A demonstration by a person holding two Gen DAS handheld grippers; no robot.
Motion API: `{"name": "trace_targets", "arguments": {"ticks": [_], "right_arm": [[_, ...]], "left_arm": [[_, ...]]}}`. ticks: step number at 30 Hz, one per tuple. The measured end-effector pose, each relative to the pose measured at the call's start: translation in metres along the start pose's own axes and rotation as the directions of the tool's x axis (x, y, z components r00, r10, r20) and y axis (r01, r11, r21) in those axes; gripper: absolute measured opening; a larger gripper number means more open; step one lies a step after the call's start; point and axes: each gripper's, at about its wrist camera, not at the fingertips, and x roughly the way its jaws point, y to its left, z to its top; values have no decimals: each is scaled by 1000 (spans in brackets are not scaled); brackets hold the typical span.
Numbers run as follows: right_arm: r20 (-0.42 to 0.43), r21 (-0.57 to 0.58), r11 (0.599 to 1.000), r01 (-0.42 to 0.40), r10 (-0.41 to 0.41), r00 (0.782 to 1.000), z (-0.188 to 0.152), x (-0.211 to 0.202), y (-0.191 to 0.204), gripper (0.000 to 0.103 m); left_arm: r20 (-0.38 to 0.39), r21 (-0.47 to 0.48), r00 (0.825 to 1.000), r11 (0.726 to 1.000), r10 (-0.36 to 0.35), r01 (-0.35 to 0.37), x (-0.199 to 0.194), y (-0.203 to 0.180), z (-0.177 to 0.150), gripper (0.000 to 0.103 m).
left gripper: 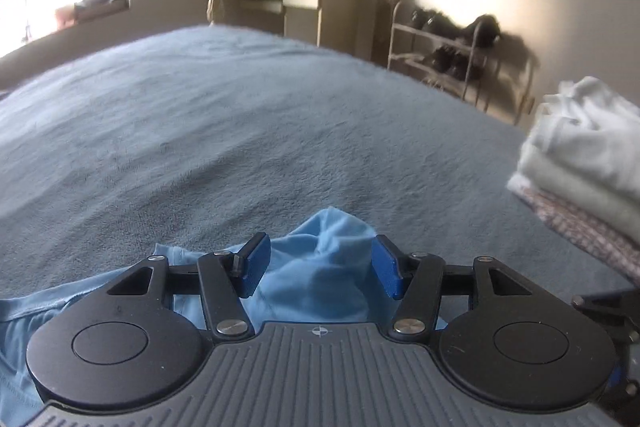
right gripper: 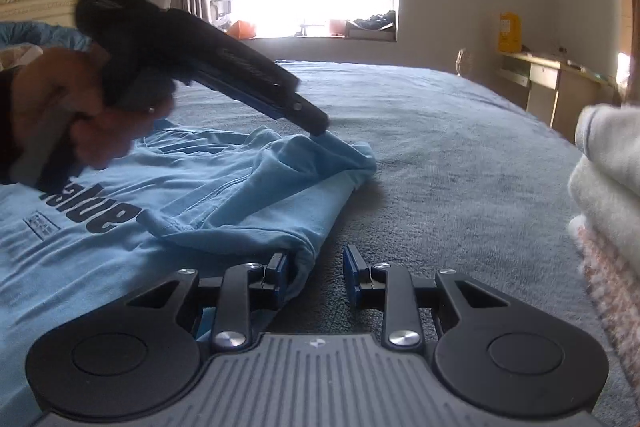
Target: Fold clothes
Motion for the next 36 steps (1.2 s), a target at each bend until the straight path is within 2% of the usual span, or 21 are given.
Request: {"name": "trace_targets", "arguments": {"ticks": [2,6,8,9,10,12,13,15,17,20,21,22,24,26,30,34,36], "right_arm": [[-5,7,1000,-5,5,1000,0,1,-1,31],[-7,-4,1000,-2,2,1000,-1,1,2,31],[-8,2,1000,-7,7,1000,-2,1,1,31],[-9,5,1000,-8,8,1000,-2,1,0,31],[-9,5,1000,-9,9,1000,-2,1,1,31],[-9,6,1000,-11,11,1000,-2,0,0,31],[-9,9,1000,-12,13,1000,-2,0,0,31],[-9,13,1000,-15,15,1000,-2,0,0,31],[-10,14,1000,-15,16,1000,-2,0,-1,31],[-12,14,1000,-17,17,1000,-2,0,-1,31],[-12,16,1000,-18,18,1000,-2,1,-1,31],[-13,20,1000,-20,20,1000,-2,1,-2,31],[-15,29,999,-25,25,1000,-2,1,-4,31],[-16,35,999,-27,27,1000,-2,1,-5,31],[-19,39,999,-28,28,999,-2,1,-5,31],[-20,47,998,-33,34,999,-2,1,-7,31],[-19,50,998,-34,35,999,-2,1,-7,31]], "left_arm": [[-26,-17,1000,1000,-11,11,9,5,4,56],[-33,17,994,995,-102,103,12,-1,7,56],[-53,39,995,995,-88,90,18,-8,5,55],[-63,51,995,995,-80,83,21,-11,4,49],[-75,42,995,996,-73,77,24,-12,3,31],[-102,-52,992,997,-67,62,32,-1,2,10],[-109,-107,991,992,-72,60,33,6,1,7],[-92,-241,990,967,-108,83,29,25,-2,6],[-77,-361,989,928,-124,88,27,44,-6,6],[-62,-449,984,886,-166,121,25,63,-10,8],[-57,-473,979,868,-197,147,24,67,-10,18],[-46,-491,975,854,-219,169,21,70,-10,34],[-2,-474,978,862,-208,183,8,68,-8,45],[34,-438,983,881,-183,179,-7,67,-8,49],[2,-417,990,900,-141,129,-18,72,-15,49],[-66,-390,993,919,-95,61,-9,72,-28,45],[-75,-379,994,924,-76,42,-3,71,-33,43]]}}
